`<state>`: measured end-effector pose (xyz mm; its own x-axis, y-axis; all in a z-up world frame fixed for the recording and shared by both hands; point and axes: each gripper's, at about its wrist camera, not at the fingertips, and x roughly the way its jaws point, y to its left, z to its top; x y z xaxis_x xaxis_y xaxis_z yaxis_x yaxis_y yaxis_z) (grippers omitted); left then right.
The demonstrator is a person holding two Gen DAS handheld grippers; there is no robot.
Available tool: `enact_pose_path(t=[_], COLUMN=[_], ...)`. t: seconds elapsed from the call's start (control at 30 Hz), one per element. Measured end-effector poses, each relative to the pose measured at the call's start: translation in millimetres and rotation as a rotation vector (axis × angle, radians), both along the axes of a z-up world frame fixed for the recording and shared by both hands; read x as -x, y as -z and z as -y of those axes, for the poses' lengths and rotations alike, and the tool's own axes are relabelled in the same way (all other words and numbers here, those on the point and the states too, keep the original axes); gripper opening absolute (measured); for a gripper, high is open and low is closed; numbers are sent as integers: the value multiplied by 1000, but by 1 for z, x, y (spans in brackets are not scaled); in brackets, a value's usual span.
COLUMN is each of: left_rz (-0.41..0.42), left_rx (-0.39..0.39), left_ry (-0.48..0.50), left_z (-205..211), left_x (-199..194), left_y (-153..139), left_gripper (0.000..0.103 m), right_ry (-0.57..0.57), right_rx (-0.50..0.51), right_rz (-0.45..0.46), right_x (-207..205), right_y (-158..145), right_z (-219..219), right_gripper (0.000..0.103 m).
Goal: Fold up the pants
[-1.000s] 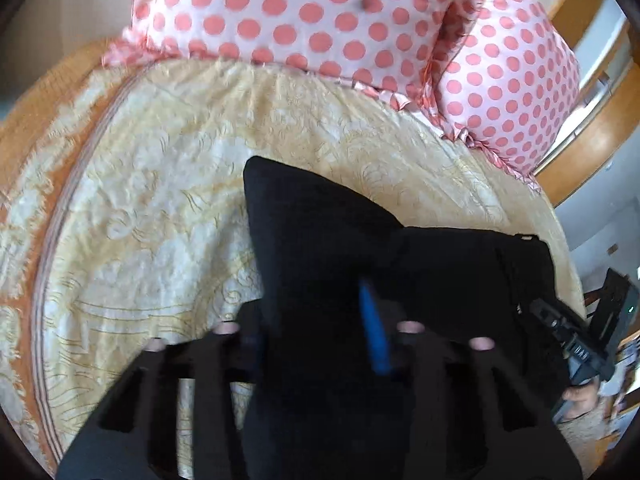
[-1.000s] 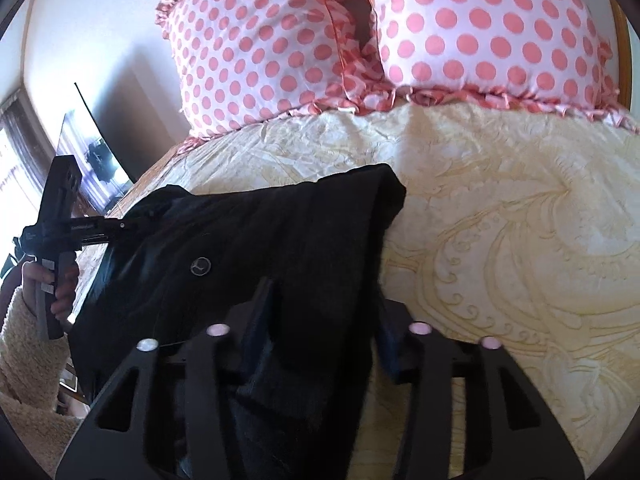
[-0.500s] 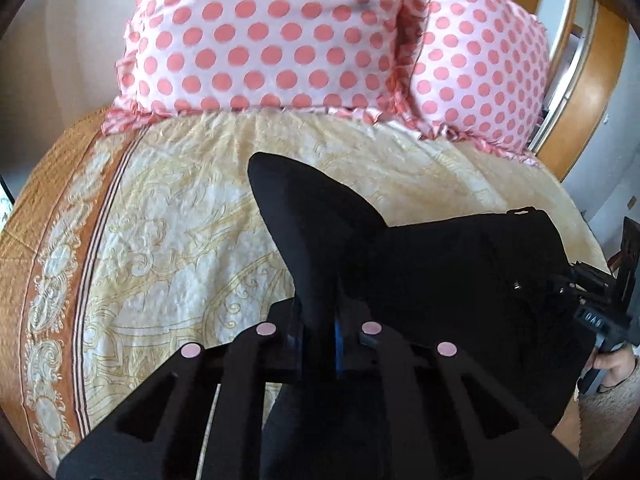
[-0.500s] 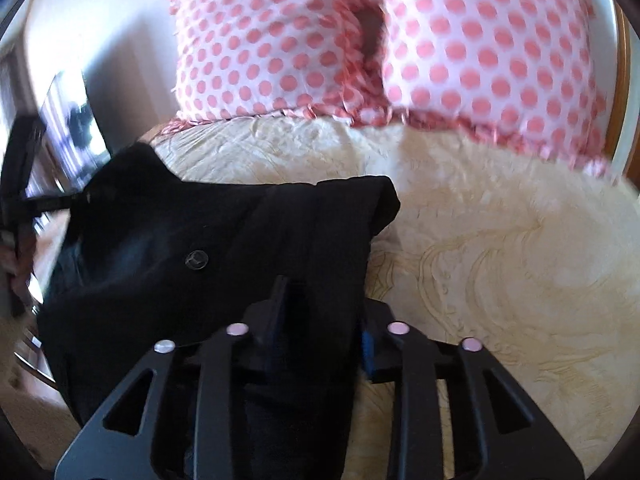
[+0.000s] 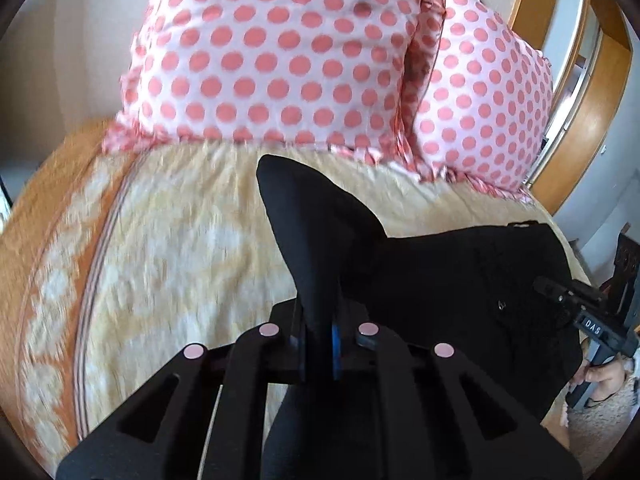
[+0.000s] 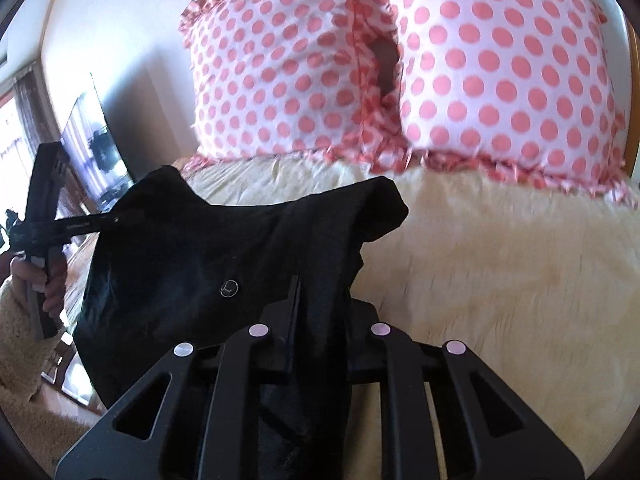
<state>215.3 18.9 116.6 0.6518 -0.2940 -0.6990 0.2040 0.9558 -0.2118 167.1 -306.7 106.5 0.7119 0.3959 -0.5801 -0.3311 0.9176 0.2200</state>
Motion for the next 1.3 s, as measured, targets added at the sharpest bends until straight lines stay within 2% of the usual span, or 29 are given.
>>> enact_pose_path(t=[0.13,0.23,0.37,0.47,0.57,0.63,0.77,0.8,0.9,1.03,1.13,1.17,1.2,1.3], left_rz=[49,46,-75,-105,-77,-43,87,93,54,-40,-118,-152,-178,-170], left_rx=[-27,-61,-84,-107,-146,-165,-202,-200,-180,-218,-237,-234,-210,-190], left_ry=[-30,-38,-55,-89,-111,-135,-162,-148,-68,2,11,9,2,-1], left_z=[6,9,11,11,15,12,12,16,36,64,72,72,69,70], left_x=[-46,-80,-119,-126,-123,-112,-61,-51,-17,10,11,11,8,6], left_y=[-13,-10,23,48,47,34,-1,-6,-8,12,34,43,51,53], left_gripper=[8,8,9,15,24,27,65,68,75,81,86,88,89,95], right_ry=[62,111,155,169,199,245,343,320,213,87,69,61,55,66], right_rx=[-31,-60,-12,11,98,140,192,175,175,282,354,377,376,342], right_rz=[39,17,-120,-137,-132,-122,-29,-6,5,-33,-104,-147,-150,-158], right_x=[-46,-77,-113,-116,-115,-107,-77,-65,-43,-27,-30,-34,-36,-39], right_y=[-12,-6,28,35,32,27,8,2,1,16,32,41,44,46], right_z=[8,16,14,12,3,4,11,6,-21,-67,-80,-82,-83,-79], right_gripper=[17,17,17,19,30,51,54,54,55,55,58,58,59,61])
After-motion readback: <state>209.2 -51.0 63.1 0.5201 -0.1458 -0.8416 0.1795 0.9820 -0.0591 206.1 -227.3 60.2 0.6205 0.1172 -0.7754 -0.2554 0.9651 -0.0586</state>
